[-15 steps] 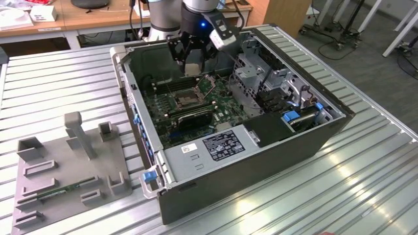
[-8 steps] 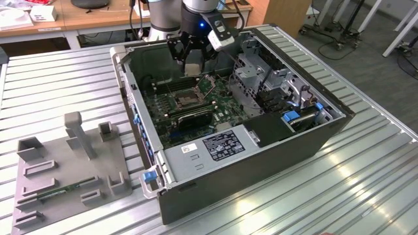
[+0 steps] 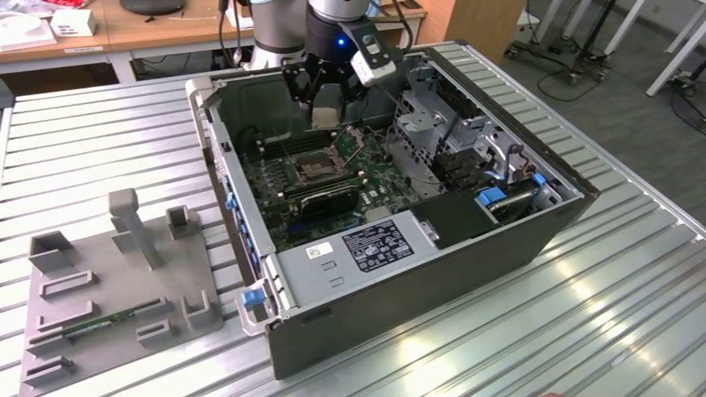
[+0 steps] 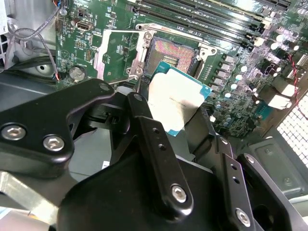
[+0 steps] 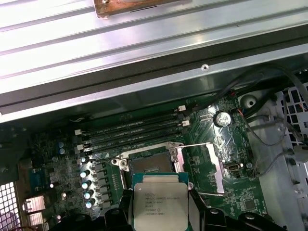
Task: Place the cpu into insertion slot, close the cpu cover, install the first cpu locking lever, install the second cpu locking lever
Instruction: 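Place the cpu into insertion slot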
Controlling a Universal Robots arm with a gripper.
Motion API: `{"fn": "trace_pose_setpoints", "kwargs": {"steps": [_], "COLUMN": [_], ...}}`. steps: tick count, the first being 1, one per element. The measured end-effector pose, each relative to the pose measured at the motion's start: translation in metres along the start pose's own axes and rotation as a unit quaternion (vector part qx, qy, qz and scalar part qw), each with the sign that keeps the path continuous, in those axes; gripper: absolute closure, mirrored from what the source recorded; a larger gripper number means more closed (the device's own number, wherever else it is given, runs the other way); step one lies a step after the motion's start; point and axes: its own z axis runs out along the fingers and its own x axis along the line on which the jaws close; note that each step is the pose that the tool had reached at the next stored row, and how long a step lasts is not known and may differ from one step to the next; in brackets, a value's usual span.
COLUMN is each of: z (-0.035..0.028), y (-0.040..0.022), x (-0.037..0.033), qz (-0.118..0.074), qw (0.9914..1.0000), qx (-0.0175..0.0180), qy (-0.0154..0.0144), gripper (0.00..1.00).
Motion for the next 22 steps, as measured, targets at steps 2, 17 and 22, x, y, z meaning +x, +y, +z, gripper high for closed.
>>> {"fn": "trace_pose_setpoints", "kwargs": {"steps": [2,17,22], "z": [0.0000,0.0023,0.0028], "y": [0.0000,-0.0002,-0.0003], "x": [0.0000,0.0000,0.0003], "qz": [0.003,0.118,0.156], "qw": [0.99999,0.99296,0.98760], "qx": [-0.0001,-0.0023,-0.0030], "qy": [-0.0003,-0.0105,-0.0138], "gripper": [0.46,0.46,0.46]}}
